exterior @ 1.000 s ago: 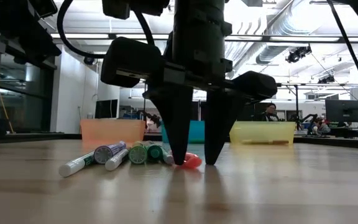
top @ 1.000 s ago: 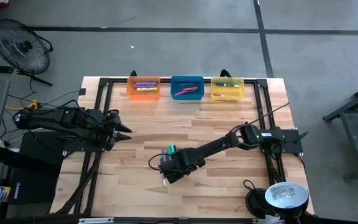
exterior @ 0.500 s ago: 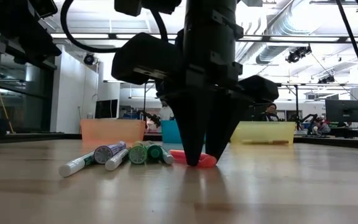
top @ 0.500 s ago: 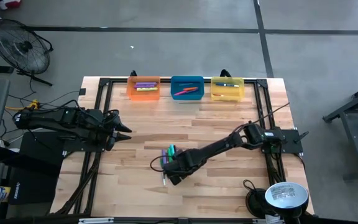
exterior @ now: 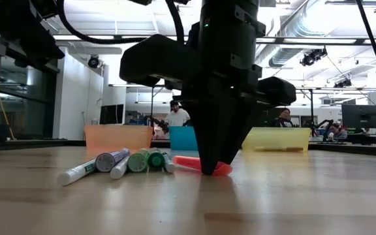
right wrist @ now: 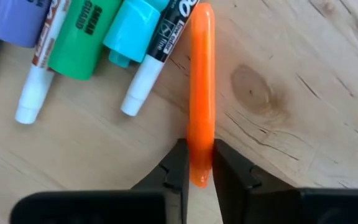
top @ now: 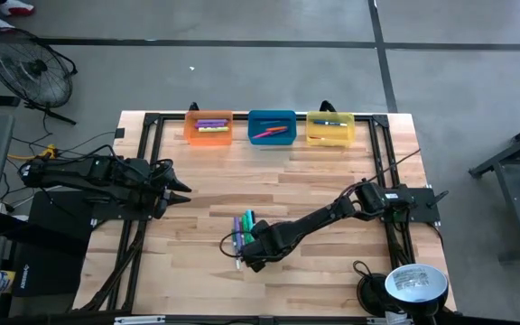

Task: Pick & Place Markers
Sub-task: Put the orange pen into the blue bin

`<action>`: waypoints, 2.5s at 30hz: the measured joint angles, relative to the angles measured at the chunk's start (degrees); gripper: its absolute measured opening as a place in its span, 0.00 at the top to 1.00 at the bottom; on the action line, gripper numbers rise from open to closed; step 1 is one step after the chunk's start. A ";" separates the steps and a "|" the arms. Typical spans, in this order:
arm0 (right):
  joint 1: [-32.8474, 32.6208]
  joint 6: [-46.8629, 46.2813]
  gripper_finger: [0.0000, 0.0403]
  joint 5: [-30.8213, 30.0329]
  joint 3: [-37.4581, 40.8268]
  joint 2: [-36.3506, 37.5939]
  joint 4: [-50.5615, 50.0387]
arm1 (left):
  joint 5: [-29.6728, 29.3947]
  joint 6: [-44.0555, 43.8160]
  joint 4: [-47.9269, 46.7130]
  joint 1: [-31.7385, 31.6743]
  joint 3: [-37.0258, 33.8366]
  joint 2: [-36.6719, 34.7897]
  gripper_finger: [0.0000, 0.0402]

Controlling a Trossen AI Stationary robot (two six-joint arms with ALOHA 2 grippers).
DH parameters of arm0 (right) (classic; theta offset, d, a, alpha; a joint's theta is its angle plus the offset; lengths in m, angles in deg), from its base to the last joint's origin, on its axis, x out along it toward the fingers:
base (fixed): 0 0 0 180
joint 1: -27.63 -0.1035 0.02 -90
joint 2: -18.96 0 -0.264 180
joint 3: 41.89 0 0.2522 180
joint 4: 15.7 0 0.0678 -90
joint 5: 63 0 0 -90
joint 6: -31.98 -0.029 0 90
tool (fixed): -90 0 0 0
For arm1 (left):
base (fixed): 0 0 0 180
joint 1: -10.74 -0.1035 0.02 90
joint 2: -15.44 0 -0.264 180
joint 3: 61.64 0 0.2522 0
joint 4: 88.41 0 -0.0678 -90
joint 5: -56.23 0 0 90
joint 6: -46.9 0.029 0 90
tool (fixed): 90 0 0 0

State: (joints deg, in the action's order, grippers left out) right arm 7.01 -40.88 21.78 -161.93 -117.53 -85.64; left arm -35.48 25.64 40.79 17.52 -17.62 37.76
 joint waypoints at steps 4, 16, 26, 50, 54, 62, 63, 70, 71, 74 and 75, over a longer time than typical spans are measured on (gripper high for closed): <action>-0.05 -0.12 0.91 0.42 0.02 0.11 0.09 | 0.00 0.00 0.00 0.00 0.00 -0.01 0.61; 0.49 -0.59 0.92 -2.88 0.72 4.76 -0.84 | 0.00 0.00 -0.02 0.00 0.00 -0.02 0.61; 2.41 1.72 0.92 -3.83 0.56 9.15 -1.05 | 0.00 0.00 -0.07 -0.02 0.00 -0.02 0.61; 9.15 11.21 0.92 -8.33 0.31 16.77 1.94 | -0.34 -0.02 -0.15 -0.02 0.00 0.00 0.61; 11.35 14.52 0.92 -8.27 0.29 17.33 2.45 | -0.35 -0.02 -0.20 -0.01 0.00 0.00 0.61; 16.37 21.71 0.92 -7.70 0.26 18.87 4.11 | -0.39 -0.23 -0.19 -0.02 0.00 0.00 0.61; 17.11 22.48 0.92 -7.91 0.26 19.17 4.38 | -0.41 -0.22 -0.17 -0.02 0.00 0.02 0.61; 23.49 33.32 0.92 -7.87 0.24 19.98 5.18 | -2.84 -0.78 -0.30 -0.01 0.00 0.02 0.61; 24.50 35.65 0.92 -7.37 0.24 19.98 5.08 | -3.55 -1.11 -0.50 0.00 0.00 0.02 0.61; 27.84 42.92 0.92 -5.61 0.24 19.98 4.90 | -5.74 -1.58 -0.59 0.00 0.00 0.02 0.61; 28.90 45.01 0.92 -5.36 0.23 19.98 4.56 | -6.38 -1.77 -0.61 -0.02 0.00 0.02 0.61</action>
State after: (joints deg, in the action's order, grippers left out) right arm 35.90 4.13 16.42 -161.70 -97.55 -81.07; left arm -41.86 23.88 40.18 17.50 -17.62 37.78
